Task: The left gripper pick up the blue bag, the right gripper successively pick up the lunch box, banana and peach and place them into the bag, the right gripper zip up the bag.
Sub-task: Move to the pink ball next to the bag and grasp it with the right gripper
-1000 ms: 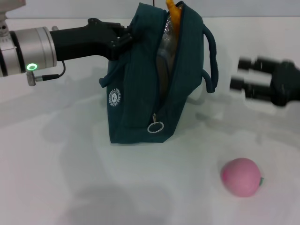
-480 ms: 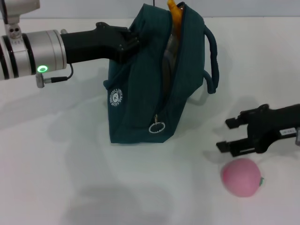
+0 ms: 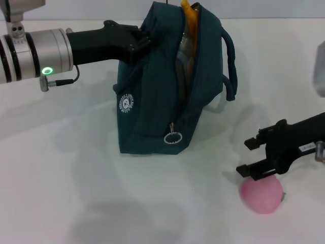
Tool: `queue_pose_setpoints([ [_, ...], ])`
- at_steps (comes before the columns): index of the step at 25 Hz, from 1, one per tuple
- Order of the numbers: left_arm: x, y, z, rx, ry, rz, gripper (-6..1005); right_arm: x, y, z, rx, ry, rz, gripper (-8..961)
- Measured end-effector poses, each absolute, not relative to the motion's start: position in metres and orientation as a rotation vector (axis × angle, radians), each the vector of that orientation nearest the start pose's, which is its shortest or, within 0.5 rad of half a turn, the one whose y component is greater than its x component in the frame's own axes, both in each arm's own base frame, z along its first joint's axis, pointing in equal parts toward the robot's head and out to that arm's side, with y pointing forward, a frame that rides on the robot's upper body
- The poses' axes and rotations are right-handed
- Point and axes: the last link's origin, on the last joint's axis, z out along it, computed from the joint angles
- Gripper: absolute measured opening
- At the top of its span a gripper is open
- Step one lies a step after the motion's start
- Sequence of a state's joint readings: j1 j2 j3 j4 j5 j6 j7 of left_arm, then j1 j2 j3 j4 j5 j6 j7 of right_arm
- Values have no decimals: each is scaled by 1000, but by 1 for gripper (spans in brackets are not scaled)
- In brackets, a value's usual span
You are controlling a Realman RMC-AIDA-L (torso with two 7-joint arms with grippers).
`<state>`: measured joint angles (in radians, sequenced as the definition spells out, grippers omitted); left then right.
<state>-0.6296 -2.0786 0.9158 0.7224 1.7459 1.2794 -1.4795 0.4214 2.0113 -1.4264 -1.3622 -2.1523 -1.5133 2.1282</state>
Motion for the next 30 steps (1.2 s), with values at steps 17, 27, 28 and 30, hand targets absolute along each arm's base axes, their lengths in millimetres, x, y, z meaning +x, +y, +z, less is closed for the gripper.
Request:
queue_pose_setpoints([
  [17,-197,398,3,-2581,-505,-741,110,174,316,-34,-3024,455,-406,702],
  [27,-198,398,3,-2574,-513,-734,111,182,313,-32,-3018,450,-502,700],
  [28,-198,398,3,-2574,-514,-734,111,182,312,-31,-3020,451,-508,699],
  [30,-198,398,2,-2575,-517,-737,111,183,312,-31,-3021,452,-521,699],
])
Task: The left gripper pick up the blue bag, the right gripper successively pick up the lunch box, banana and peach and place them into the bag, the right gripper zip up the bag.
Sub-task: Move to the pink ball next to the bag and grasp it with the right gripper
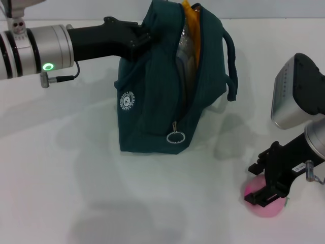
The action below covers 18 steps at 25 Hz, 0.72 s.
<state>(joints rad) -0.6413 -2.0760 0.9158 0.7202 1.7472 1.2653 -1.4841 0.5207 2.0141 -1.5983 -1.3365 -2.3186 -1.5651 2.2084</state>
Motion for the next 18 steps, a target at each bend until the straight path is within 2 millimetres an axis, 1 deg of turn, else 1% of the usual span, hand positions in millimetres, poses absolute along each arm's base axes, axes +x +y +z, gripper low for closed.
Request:
queue_pose_setpoints([
  [5,-198,397,1,-2576,-520,-739,111,186,307,-32,-3036,443,-583,697],
  [9,-199,396,1,-2574,-529,-739,111,186,304,-32,-3052,443,-600,693],
  [14,-200,396,1,-2573,-534,-740,111,186,304,-32,-3058,447,-603,634],
  [18,-200,396,1,-2573,-535,-740,110,187,303,-31,-3061,445,-612,551],
])
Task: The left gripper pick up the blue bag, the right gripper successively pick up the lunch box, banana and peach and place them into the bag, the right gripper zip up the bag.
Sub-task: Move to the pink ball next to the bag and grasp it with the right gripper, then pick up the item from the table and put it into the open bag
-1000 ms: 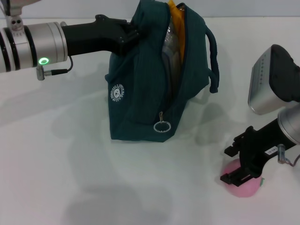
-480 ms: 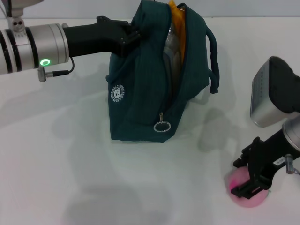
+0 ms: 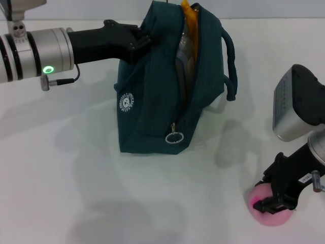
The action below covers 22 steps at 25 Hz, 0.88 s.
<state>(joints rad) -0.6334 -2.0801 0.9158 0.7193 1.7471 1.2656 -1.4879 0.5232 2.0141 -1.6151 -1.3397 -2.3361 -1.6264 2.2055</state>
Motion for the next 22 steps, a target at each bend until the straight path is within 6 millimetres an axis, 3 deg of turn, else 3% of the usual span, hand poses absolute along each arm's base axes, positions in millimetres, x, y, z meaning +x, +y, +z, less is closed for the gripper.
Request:
queue_pose_setpoints([
  [4,-200,396,1,-2573,-535,-740,110,188,303,-29,-3066,430,-603,469],
  [8,-200,395,0,-2576,-528,-740,110,190,310,-15,-3050,448,-490,391],
  [16,-200,394,0,-2580,-525,-742,111,192,319,33,-2976,460,143,281],
  [22,-200,394,1,-2580,-512,-742,111,193,329,51,-2865,455,545,206],
])
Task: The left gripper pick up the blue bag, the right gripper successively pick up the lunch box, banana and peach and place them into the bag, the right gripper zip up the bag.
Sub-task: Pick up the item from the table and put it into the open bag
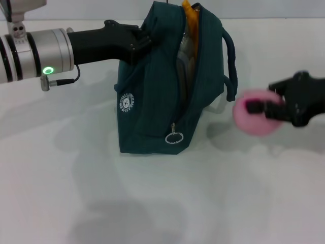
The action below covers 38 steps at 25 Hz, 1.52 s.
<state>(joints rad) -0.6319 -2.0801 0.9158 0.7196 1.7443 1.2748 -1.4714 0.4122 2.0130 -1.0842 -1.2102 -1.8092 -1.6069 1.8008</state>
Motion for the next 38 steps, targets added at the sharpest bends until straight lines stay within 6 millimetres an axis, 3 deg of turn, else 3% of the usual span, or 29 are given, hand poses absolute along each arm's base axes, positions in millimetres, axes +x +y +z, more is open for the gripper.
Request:
queue_pose_setpoints([
  [9,-196,395,1,-2579,-488,-761,110,180,353,56,-2633,383,1009,164],
  [11,-194,394,3,-2577,-485,-792,110,173,363,53,-2555,376,1187,161],
  [14,-191,393,6,-2572,-473,-827,111,168,371,44,-2553,398,1224,157],
  [22,-190,394,6,-2569,-455,-833,111,166,387,6,-2635,475,1033,155],
  [31,-188,395,5,-2574,-445,-826,110,166,388,-33,-2725,476,814,156],
  [38,-190,394,4,-2574,-451,-822,110,164,384,-37,-2759,455,793,221],
])
